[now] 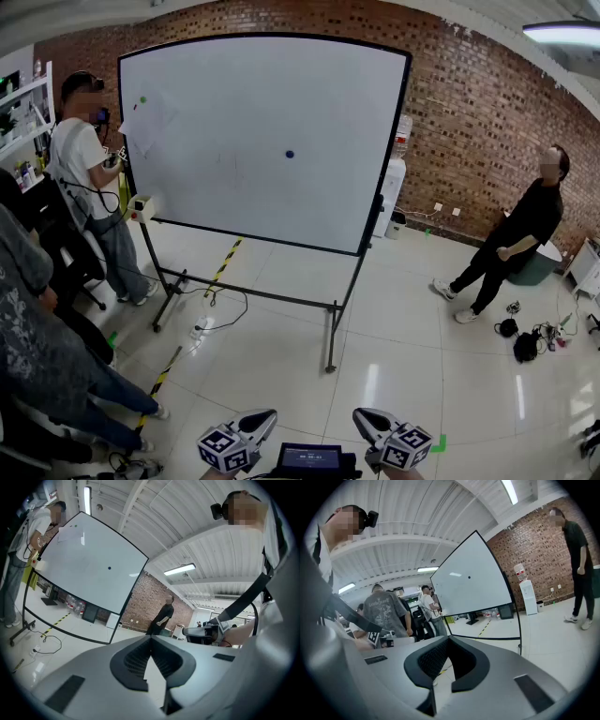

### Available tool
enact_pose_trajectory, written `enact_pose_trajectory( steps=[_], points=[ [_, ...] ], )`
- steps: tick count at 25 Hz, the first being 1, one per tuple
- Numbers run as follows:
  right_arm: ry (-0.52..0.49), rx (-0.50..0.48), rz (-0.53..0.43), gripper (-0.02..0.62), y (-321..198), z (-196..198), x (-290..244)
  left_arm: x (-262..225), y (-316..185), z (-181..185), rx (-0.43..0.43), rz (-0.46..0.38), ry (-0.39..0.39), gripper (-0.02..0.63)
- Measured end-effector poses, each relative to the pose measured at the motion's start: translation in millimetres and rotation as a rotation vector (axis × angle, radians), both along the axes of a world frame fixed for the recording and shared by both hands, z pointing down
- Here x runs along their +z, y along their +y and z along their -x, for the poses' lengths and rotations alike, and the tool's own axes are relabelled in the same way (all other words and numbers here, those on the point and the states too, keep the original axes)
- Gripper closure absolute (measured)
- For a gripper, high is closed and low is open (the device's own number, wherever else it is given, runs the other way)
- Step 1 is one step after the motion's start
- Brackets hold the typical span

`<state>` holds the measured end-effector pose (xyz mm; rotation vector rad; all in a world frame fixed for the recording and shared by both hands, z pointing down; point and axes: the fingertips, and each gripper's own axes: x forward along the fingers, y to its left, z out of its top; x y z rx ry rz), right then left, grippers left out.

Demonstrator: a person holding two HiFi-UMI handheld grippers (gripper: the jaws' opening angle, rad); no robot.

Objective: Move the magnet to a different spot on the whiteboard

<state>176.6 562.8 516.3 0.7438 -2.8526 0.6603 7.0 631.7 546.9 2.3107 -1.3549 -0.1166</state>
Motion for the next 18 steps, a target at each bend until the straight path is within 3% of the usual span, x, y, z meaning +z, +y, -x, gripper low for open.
enact_pose_trajectory(
  steps=[6,12,18],
  points=[
    [-0.023,0.01,-0.008,0.563,-54.6,14.5,8.8,12.3,-48.1,16.7,0.002,0.008,-0.016,0.574],
    [-0.057,0.027,-0.004,0.563,-118.7,1.9,9.5,11.4,-103.3,6.3,0.005,0.029,-0.052,0.574],
    [-0.088,0.003,0.035,0.563,-187.8,-0.9,12.7,-17.8,-190.2,26.3,-0.067,0.004,-0.113,0.574]
  ],
)
